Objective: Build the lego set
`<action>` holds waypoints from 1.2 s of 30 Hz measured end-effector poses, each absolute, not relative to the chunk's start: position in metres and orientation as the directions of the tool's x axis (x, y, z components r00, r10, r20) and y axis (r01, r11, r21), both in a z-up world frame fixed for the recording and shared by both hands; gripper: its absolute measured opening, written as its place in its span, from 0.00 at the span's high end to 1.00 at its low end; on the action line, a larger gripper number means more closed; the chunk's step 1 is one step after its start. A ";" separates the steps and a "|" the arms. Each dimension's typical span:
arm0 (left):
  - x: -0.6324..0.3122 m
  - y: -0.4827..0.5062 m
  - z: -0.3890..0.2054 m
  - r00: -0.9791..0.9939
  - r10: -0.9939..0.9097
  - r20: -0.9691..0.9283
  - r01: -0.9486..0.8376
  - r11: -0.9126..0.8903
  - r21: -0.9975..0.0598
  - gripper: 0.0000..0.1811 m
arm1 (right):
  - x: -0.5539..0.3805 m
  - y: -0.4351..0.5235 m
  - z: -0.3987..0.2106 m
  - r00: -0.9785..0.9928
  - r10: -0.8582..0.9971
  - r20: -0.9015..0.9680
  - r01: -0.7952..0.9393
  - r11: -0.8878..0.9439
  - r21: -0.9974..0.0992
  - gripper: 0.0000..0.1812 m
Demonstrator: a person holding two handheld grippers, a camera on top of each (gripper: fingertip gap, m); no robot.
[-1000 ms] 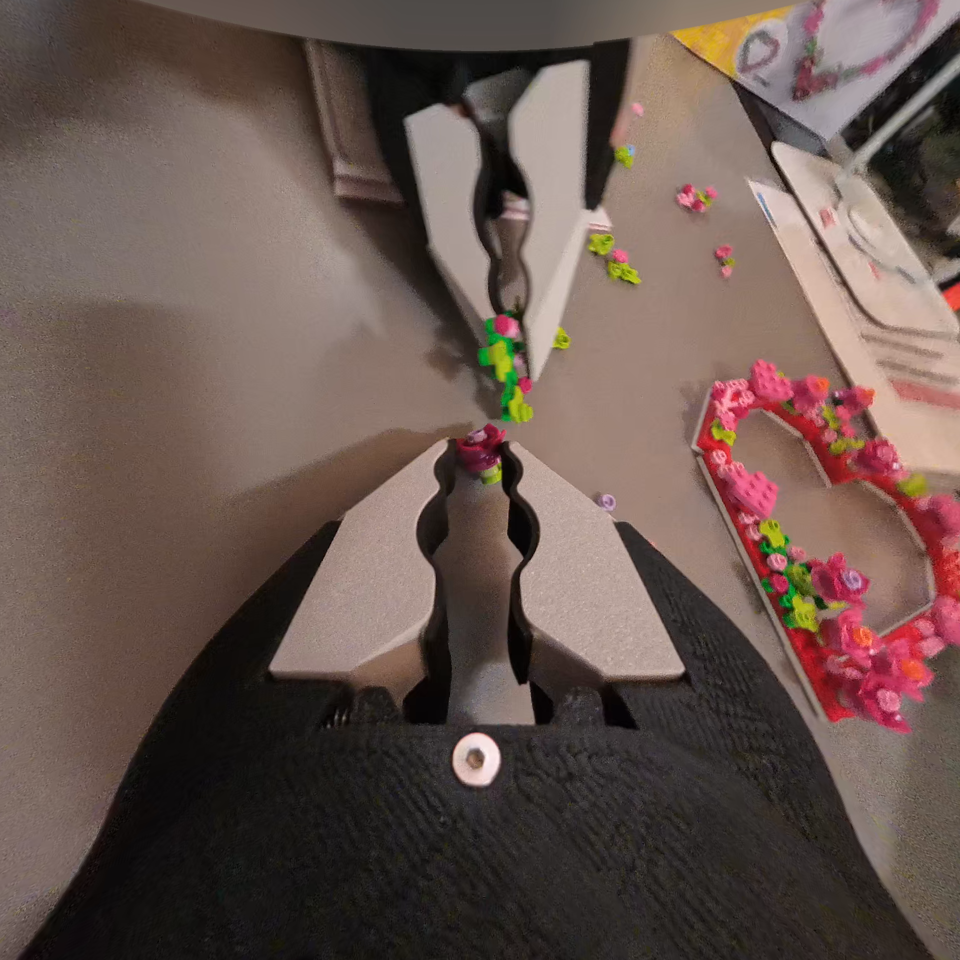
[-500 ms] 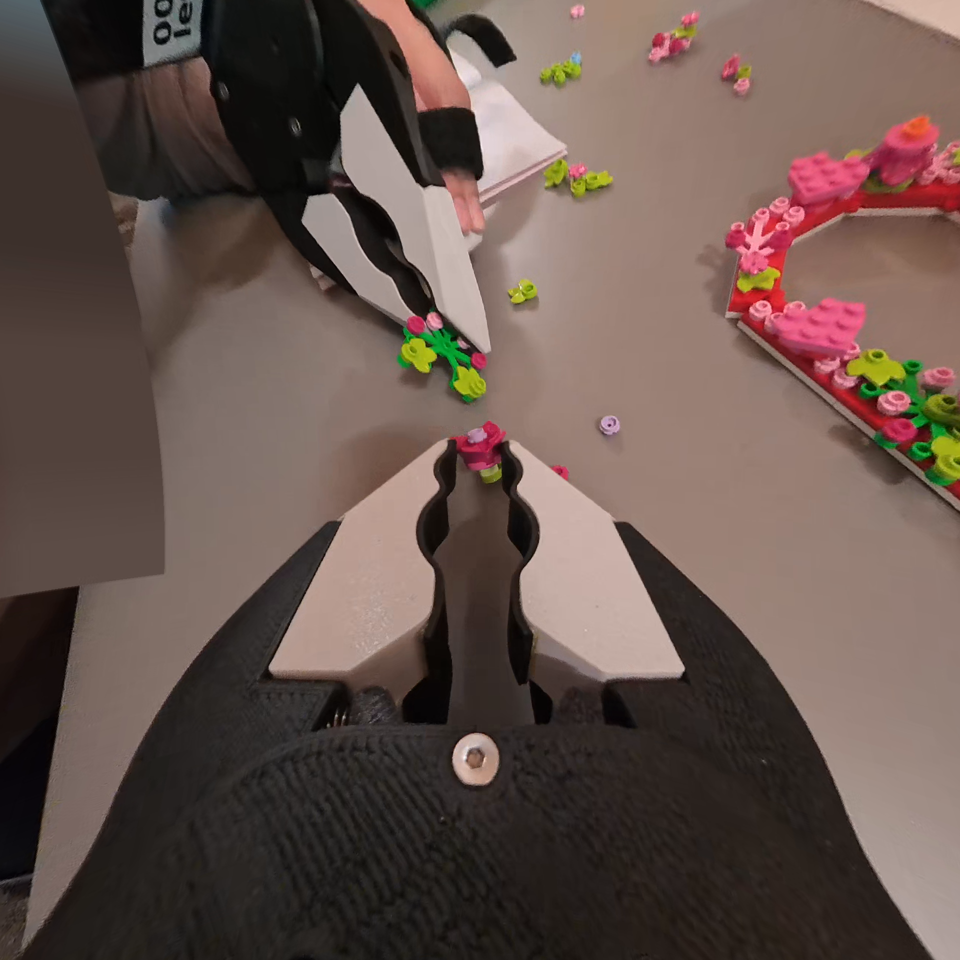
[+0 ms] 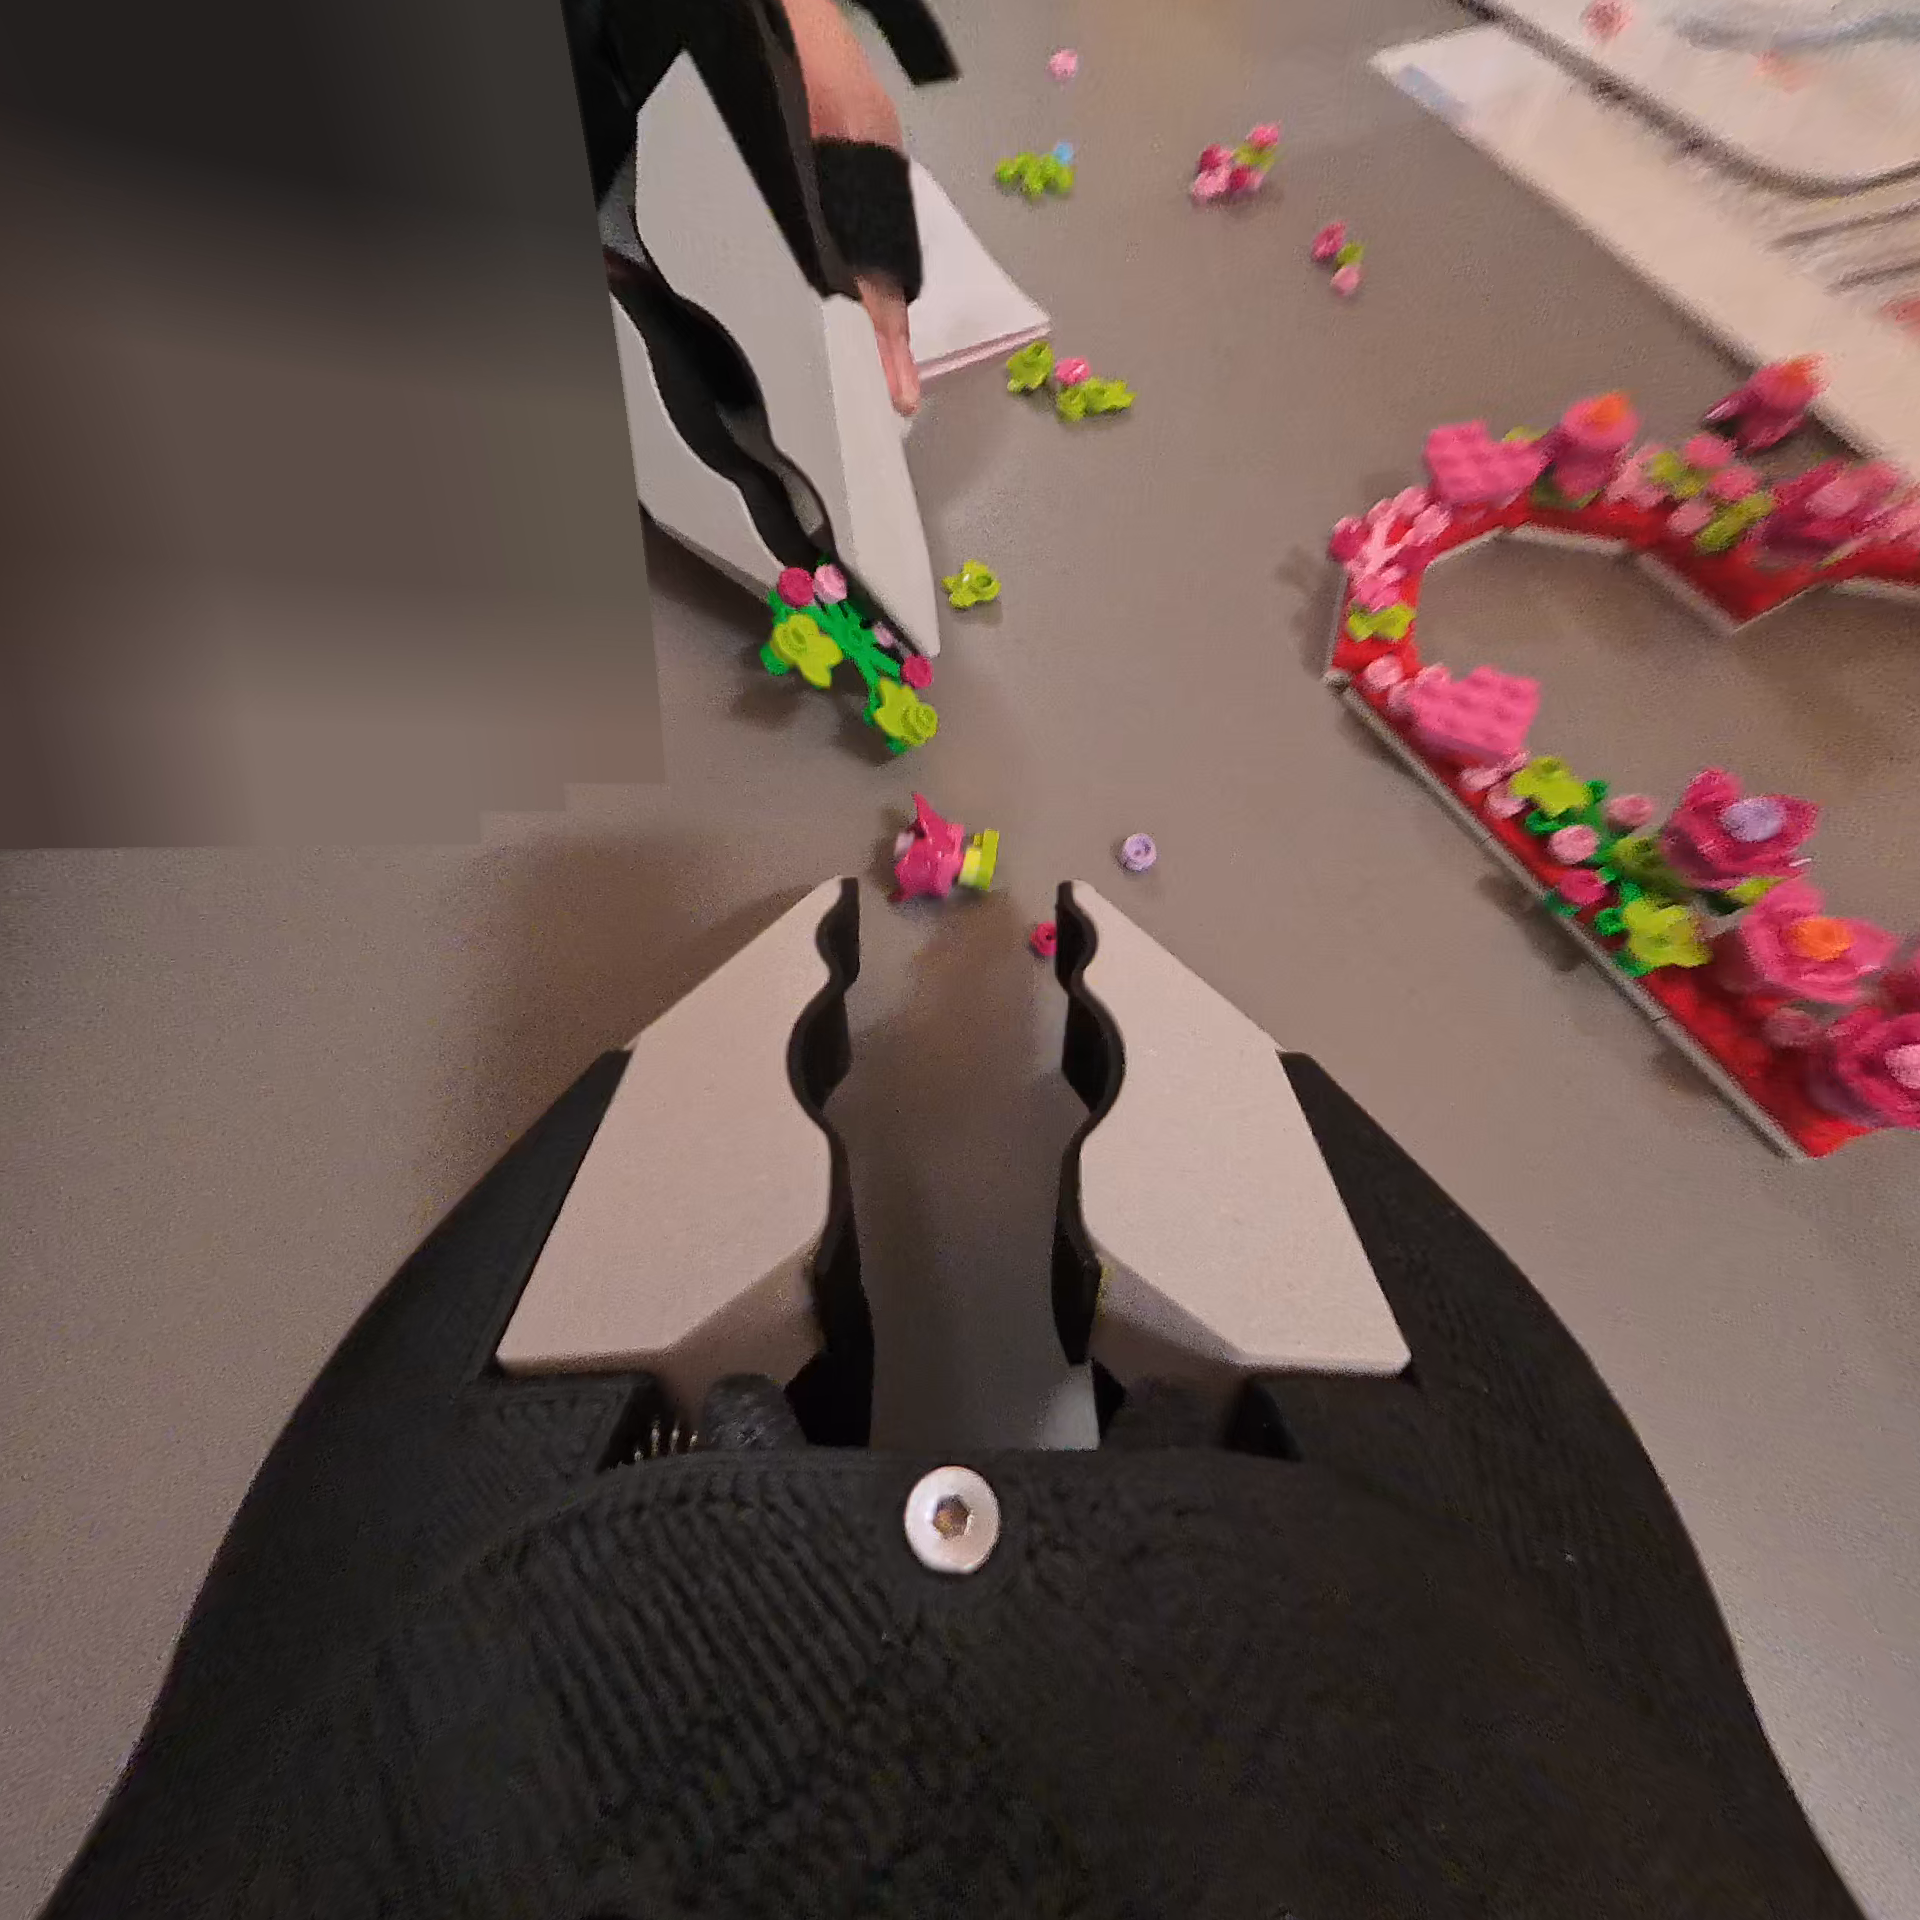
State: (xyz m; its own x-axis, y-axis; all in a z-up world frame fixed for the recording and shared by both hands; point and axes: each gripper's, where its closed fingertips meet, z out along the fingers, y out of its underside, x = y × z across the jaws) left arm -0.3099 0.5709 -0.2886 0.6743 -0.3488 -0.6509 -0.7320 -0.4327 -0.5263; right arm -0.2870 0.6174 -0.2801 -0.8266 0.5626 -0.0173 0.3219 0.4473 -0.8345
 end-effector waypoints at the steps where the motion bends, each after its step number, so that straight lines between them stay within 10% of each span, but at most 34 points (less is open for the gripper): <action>1: -0.310 0.571 -0.289 0.675 -0.345 -0.652 -0.730 -0.436 -0.526 0.98 | -0.290 0.615 -0.277 -0.807 0.589 0.042 0.289 0.456 -0.842 0.79; 8: -0.311 0.569 -0.294 0.655 -0.354 -0.667 -0.746 -0.439 -0.500 0.98 | -0.290 0.602 -0.290 -0.754 0.591 0.287 0.181 0.607 -0.773 0.78; 36: -0.310 0.574 -0.298 0.566 -0.356 -0.744 -0.808 -0.420 -0.414 0.98 | -0.299 0.618 -0.297 -0.719 0.667 0.195 0.314 0.562 -0.765 0.87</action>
State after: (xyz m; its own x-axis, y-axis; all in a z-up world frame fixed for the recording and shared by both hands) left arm -0.3104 0.5735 -0.2979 0.5660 -0.3558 -0.7437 -0.8078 -0.4195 -0.4141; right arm -0.2995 0.6180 -0.2970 -0.7189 0.6672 0.1952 0.3142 0.5624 -0.7648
